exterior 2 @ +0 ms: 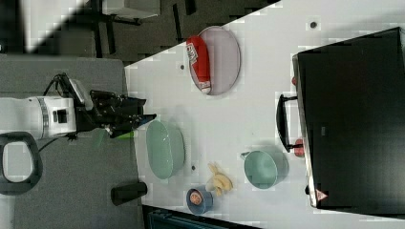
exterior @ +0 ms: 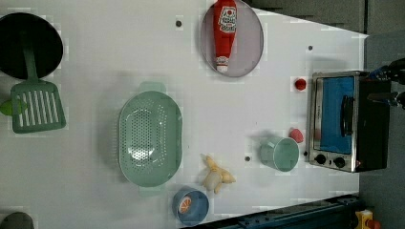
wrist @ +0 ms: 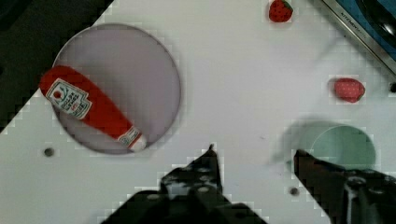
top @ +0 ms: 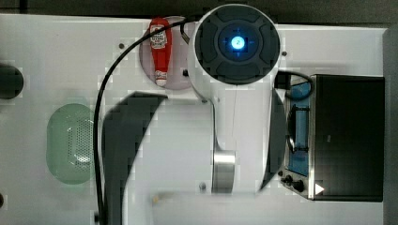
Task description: Drag mug forwards.
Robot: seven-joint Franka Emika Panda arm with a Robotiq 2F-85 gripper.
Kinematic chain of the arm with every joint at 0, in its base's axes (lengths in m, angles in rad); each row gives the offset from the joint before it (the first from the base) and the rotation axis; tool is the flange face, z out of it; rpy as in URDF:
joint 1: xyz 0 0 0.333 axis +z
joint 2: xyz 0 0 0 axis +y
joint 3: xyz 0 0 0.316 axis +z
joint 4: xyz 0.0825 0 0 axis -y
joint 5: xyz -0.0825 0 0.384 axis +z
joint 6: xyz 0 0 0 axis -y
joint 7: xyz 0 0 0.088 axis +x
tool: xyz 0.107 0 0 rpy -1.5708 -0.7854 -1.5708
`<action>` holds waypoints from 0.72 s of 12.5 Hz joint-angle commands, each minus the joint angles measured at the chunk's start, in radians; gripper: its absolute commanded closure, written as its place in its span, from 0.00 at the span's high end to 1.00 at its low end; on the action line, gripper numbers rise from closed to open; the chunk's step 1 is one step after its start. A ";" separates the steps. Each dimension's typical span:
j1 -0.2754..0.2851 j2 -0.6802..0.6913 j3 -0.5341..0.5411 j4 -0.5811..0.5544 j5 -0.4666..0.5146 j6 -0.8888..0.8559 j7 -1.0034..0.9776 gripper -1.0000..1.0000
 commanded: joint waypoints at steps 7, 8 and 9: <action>-0.028 -0.522 -0.077 -0.458 -0.012 -0.133 0.075 1.00; -0.034 -0.497 -0.089 -0.489 -0.012 -0.081 0.083 1.00; -0.040 -0.466 -0.101 -0.522 -0.012 -0.021 0.091 1.00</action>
